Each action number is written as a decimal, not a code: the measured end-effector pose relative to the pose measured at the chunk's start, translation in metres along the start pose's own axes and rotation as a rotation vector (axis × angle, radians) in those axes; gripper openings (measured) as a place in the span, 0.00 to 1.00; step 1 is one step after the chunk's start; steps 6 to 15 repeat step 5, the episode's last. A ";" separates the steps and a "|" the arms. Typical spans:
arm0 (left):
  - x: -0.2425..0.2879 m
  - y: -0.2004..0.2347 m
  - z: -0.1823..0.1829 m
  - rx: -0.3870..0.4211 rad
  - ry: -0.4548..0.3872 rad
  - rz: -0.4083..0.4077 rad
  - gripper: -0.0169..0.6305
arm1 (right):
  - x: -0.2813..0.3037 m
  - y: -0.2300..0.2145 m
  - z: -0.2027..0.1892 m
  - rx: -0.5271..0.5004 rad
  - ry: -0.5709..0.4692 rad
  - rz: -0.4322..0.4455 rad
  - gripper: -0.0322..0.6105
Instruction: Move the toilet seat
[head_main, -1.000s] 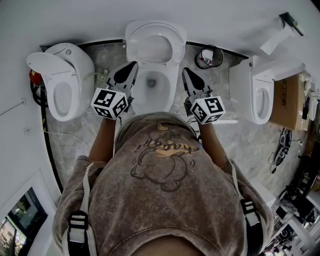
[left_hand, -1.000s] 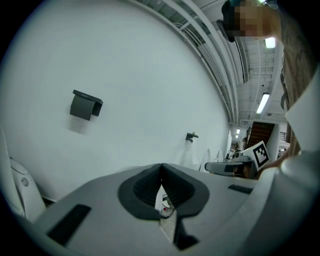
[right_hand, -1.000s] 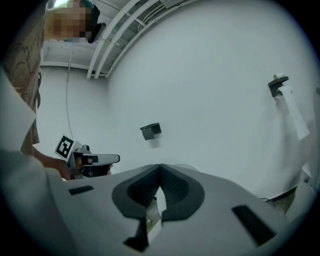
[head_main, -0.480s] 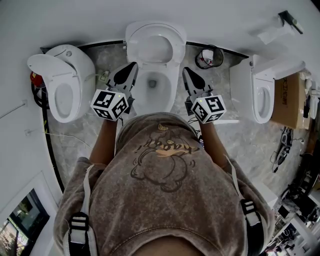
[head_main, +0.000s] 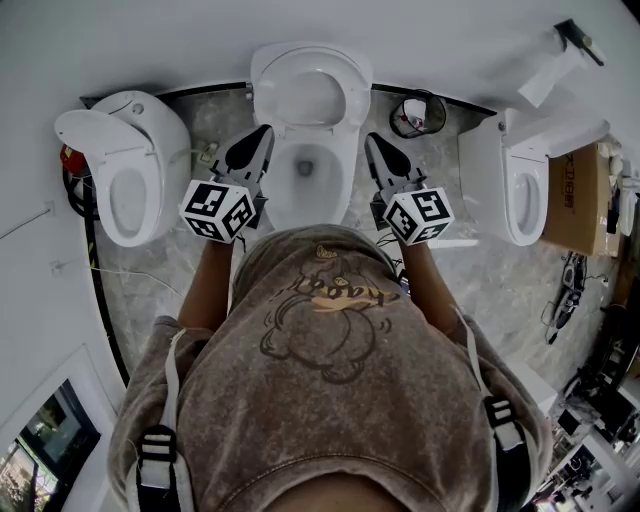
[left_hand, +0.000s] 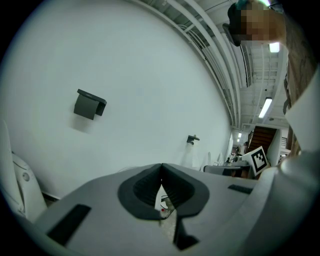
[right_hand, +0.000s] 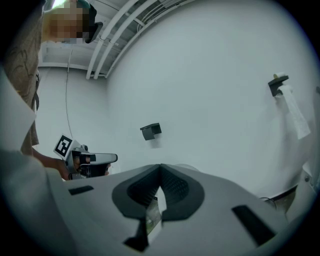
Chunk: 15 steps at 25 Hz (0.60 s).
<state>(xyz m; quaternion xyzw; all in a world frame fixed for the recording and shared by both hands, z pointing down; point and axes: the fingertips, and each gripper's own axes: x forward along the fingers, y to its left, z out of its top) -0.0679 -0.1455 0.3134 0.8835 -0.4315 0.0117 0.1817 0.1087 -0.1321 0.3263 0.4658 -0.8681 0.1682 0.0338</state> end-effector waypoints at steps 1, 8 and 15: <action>-0.001 0.000 0.000 0.000 0.000 0.000 0.04 | 0.001 0.001 0.001 0.000 0.000 0.002 0.05; -0.003 0.001 0.000 -0.003 0.002 0.002 0.04 | 0.004 0.005 0.002 -0.002 0.002 0.010 0.05; -0.003 0.001 0.000 -0.003 0.002 0.002 0.04 | 0.004 0.005 0.002 -0.002 0.002 0.010 0.05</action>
